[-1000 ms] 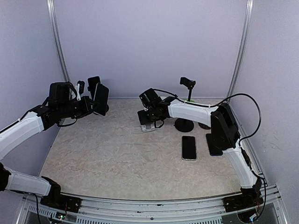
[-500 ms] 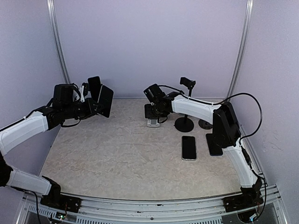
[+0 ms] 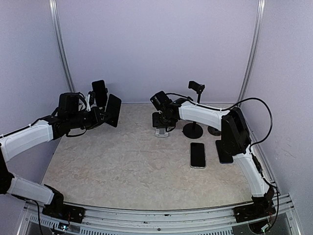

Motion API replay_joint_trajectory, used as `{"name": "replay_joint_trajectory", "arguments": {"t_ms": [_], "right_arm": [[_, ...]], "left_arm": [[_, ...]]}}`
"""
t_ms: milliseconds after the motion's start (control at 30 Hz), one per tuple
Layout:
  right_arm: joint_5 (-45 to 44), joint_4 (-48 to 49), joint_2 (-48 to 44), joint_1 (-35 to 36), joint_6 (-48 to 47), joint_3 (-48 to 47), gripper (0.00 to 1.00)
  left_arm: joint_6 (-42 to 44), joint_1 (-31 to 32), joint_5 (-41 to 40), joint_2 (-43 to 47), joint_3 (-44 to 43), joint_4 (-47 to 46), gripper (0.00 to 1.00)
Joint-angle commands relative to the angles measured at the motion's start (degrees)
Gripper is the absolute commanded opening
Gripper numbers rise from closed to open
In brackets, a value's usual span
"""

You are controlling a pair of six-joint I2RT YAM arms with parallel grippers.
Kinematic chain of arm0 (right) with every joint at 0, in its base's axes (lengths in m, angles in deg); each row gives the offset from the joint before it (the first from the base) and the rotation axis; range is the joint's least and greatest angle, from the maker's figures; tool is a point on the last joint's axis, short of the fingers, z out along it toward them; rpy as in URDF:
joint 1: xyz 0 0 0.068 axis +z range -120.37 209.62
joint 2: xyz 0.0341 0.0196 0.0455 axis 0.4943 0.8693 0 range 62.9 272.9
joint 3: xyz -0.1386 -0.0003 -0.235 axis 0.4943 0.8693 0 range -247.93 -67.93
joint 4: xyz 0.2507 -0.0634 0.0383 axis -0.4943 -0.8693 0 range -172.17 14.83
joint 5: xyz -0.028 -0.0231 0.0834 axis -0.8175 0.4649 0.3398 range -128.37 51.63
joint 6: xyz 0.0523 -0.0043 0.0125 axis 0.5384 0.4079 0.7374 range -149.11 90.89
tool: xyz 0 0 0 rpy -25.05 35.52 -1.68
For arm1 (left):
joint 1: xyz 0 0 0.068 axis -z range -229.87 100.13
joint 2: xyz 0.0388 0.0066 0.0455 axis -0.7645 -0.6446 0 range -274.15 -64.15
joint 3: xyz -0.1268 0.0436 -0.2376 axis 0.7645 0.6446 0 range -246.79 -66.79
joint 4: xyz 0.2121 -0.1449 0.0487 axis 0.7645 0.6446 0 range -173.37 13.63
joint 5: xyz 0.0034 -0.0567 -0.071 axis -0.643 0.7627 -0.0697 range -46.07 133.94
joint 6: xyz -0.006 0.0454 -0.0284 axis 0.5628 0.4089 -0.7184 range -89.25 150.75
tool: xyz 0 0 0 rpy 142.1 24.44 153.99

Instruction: Remove the phone from the phone stand

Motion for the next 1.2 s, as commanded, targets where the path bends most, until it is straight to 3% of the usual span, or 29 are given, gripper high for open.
{"name": "replay_joint_trajectory", "arguments": {"t_ms": [0,100,200,700,1167], "right_arm": [[-0.4,-0.66,-2.11,0.35,1.2,1.22,0.71],[-0.8,-0.14,-4.37,0.56,1.15,2.85,0.9],[-0.71,0.36,-6.32,0.6,0.85,4.45,1.0],[-1.02,8.76,-21.17,1.63,-10.62,12.27,1.0],[4.92,15.25,-35.64,1.62,-17.62,26.87,1.0]], "left_arm": [[-0.86,1.88,0.84,-0.06,1.07,-6.03,0.0],[-1.02,4.3,-0.08,-0.7,1.7,-6.41,0.0],[-3.01,7.03,-1.4,-0.51,3.67,-8.27,0.0],[-19.16,26.89,-13.56,-0.83,17.59,-23.89,0.0],[-29.33,39.96,-22.04,-17.59,12.99,-34.24,0.0]]}}
